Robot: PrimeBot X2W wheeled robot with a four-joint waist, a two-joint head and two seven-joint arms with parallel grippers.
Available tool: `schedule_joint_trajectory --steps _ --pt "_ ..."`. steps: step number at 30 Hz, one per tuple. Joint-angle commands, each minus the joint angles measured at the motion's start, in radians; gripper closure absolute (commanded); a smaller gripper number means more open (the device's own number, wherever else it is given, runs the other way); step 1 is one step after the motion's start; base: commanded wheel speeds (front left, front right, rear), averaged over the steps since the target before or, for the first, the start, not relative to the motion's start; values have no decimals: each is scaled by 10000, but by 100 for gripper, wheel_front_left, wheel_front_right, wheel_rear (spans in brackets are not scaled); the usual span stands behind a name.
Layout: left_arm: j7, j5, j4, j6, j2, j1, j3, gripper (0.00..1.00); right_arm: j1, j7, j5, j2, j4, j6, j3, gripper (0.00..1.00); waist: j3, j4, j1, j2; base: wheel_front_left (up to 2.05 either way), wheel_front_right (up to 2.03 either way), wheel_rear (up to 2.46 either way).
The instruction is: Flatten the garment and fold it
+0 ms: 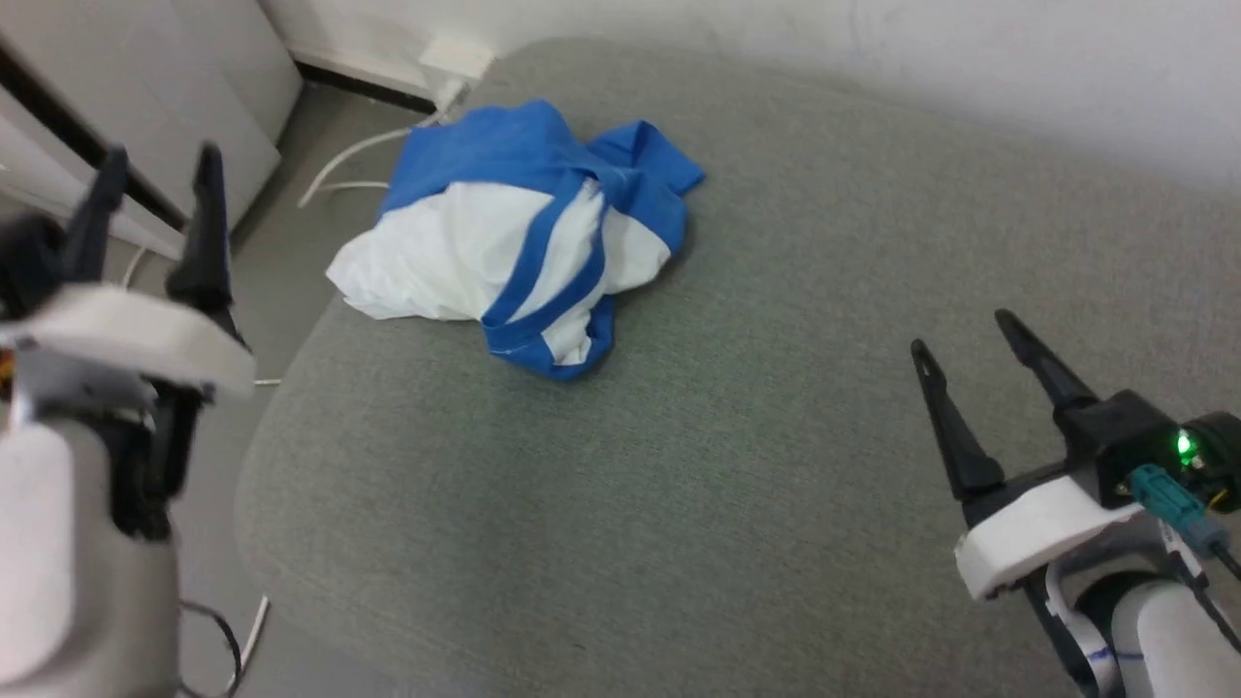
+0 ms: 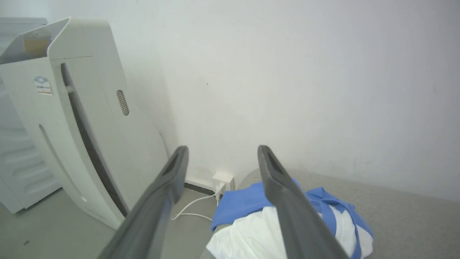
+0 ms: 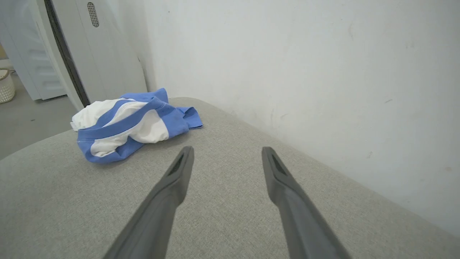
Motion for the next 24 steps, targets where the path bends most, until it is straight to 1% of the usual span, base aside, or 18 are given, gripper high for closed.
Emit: schedule_joint_trajectory --steps 1,5,9,11,14,18,21,24 --pt "448 -342 164 -194 192 -683 96 0 -308 -22 -59 -120 -98 -11 5 0 1834 -1583 -1 0 0 0 0" --pt "1866 -982 729 -540 827 -2022 138 0 -819 -212 -59 -250 -34 -11 -20 0 2771 -2454 -1 0 0 0 0" --pt "3430 -1643 1191 -669 1243 -2888 124 0 -1207 -485 -91 -192 177 -11 -11 0 3397 -3163 -1 0 0 0 0" --pt "4381 -1975 1489 -624 1425 -3068 165 0 -1367 -642 -97 -117 314 -11 4 0 3594 -3483 -1 0 0 0 0" --pt "5813 -2320 1885 -309 1718 -3072 286 0 -1555 -855 -112 18 497 -11 33 0 3806 -3887 -1 0 0 0 0" --pt "7665 -2762 2266 379 1945 -2675 518 0 -1698 -1095 -101 152 762 -11 36 0 3942 -4220 -1 0 0 0 0" --pt "8913 -2998 2278 992 1968 -2164 619 0 -1734 -1228 -108 216 949 -11 31 0 3956 -4345 -1 0 0 0 0" --pt "9891 -3252 2073 1510 1911 -1676 724 0 -1754 -1322 -116 253 1131 -11 31 0 3867 -4376 -1 0 0 0 0"
